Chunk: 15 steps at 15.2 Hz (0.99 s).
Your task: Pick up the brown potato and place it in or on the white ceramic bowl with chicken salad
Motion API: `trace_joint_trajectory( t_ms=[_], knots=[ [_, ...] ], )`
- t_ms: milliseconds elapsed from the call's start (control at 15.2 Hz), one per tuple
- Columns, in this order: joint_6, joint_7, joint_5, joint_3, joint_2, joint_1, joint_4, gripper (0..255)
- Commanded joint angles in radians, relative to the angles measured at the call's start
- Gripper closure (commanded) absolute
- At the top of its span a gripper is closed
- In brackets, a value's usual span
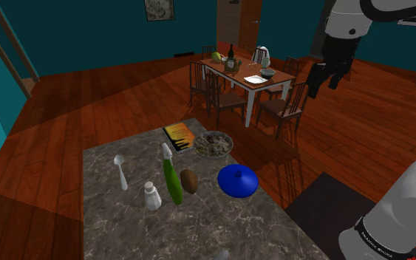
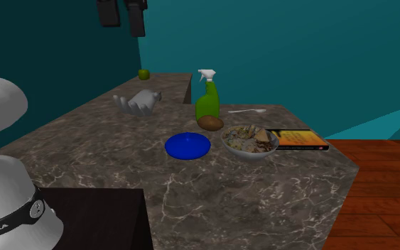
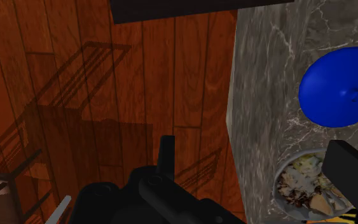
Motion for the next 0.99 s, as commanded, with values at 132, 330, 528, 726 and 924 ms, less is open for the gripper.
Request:
trace_joint_trajectory(
  t_ms=[132, 330, 528, 726, 924],
  knots=[
    [0.047, 0.034, 0.027, 0.022, 0.02, 0.011, -0.03, 0],
    [0.119, 0.083, 0.066, 0.057, 0.058, 0.028, -0.068, 0],
    [0.194, 0.13, 0.104, 0.092, 0.107, 0.045, -0.095, 0],
    [0.271, 0.175, 0.138, 0.128, 0.167, 0.062, -0.111, 0],
    [0.349, 0.219, 0.169, 0.164, 0.236, 0.079, -0.116, 0]
  ],
)
